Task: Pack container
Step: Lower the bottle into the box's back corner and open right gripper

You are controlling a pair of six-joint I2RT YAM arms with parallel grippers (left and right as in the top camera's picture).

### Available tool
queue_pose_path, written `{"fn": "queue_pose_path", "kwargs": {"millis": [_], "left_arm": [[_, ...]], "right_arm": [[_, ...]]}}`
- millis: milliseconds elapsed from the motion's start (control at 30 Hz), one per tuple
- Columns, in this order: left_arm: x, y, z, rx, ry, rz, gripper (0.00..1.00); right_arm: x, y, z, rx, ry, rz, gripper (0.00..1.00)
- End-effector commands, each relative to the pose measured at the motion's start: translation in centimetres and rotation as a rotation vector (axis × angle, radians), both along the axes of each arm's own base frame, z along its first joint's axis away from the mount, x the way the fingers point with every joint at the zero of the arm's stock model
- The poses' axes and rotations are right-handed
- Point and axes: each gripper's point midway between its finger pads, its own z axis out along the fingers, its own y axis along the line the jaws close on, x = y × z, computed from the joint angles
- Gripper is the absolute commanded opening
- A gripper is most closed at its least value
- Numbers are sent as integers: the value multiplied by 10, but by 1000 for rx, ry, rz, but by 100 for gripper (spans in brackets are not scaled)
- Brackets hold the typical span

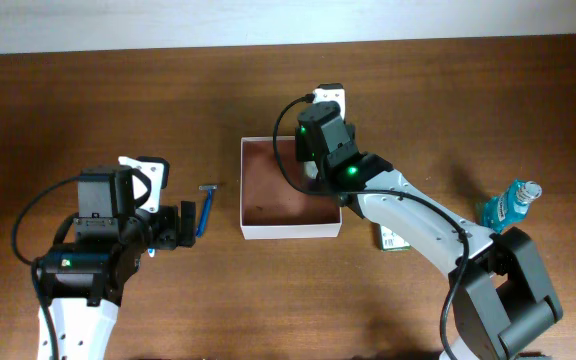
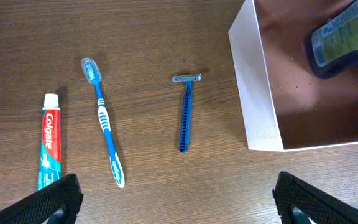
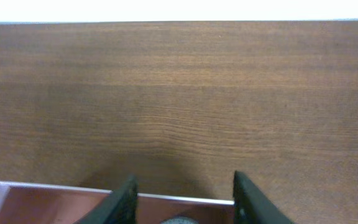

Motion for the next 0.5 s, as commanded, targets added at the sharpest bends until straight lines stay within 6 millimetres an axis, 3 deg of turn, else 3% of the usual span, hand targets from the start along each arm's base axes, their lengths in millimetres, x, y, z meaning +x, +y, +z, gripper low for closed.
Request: {"fn": "queue_pose_path", "kwargs": {"millis": [0,200,367,467], "left_arm": [[4,-3,2,-17,0,-3,99],[6,-3,-4,-16,23,-2,99],[6,-3,-4,-16,22,-2,99],[6,-3,-4,-16,22,-2,99]], "right_arm": [[2,-4,-3,-19,10,-12,50],[-6,-5,-4,-28,43,3,53],[-27,4,37,-45,-3,91,59],[-53,6,61,-41,3,131,62]]}}
